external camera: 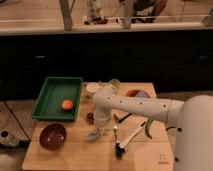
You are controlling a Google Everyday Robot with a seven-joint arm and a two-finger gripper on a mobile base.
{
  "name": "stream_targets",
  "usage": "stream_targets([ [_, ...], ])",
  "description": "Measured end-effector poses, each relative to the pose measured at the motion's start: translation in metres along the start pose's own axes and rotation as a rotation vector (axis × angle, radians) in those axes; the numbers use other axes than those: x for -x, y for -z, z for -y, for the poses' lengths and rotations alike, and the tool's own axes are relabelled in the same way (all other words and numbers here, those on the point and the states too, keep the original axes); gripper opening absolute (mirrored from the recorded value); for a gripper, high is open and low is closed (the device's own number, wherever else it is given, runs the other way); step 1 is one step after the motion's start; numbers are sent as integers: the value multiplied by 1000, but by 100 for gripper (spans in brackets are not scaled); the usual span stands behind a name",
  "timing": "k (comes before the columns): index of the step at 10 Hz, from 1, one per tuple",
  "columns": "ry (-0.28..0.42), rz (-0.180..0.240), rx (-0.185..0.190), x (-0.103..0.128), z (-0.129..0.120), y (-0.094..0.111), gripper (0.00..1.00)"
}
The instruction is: Wipe table surface with towel
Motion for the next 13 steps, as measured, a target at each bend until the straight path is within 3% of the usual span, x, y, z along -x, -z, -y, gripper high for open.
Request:
stream_targets([
  [2, 54, 28, -9, 17, 24, -4, 0],
  [4, 122, 71, -12, 43, 31, -9, 0],
  [7, 212, 134, 17, 88, 6, -21, 0],
  [8, 212, 139, 29, 99, -4, -23, 0],
  [10, 185, 129, 48, 97, -25, -24, 0],
  [13, 110, 76, 83, 48, -55, -11, 0],
])
